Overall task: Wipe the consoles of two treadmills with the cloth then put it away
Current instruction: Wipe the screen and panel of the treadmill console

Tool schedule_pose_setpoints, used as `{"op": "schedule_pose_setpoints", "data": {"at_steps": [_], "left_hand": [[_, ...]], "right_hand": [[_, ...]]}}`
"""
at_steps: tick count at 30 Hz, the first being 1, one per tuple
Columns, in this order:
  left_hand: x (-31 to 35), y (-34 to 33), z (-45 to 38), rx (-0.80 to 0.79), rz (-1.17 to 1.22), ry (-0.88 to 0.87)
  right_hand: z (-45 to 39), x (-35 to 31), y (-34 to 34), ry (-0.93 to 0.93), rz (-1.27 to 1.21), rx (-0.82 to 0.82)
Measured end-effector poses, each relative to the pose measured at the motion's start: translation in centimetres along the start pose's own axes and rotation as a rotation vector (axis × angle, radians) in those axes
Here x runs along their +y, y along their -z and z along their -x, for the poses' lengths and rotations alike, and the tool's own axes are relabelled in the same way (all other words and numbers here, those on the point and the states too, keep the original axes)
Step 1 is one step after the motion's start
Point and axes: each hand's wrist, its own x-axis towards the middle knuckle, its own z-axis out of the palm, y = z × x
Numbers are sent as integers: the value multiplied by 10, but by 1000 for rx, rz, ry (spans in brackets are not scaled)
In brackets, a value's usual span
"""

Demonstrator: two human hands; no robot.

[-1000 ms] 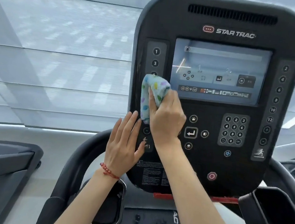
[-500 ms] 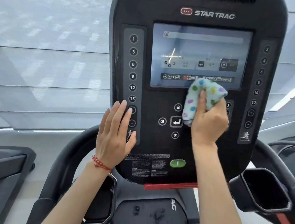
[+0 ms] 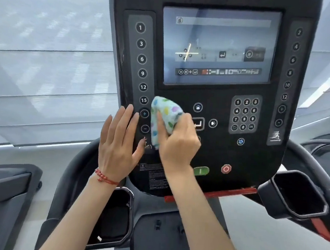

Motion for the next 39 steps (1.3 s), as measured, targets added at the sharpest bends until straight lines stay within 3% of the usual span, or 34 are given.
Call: {"op": "schedule_pose_setpoints", "data": {"at_steps": [7,12,18,21,27,33,35,39], "left_hand": [[-3,3,10,-26,-3,4],[2,0,11,-11,25,30],[4,2,11,-24,15,50],[6,4,17,-40,5,44],[7,10,37,-95,3,30],[9,13,46,-116,9,26],[9,14,46,-114,3,24],[10,12,47,-112,-11,27]], "right_hand": [[1,9,2,105,36,-7],[-25,74,30,-195,141,177],[-31,95,44,-399,104,210],[-19,71,38,-353,88,187],[48,15,14,-70,27,-5],[47,25,16,29,79,1],[44,38,22,-21,125,34],[33,76,44,-301,172,162]]}}
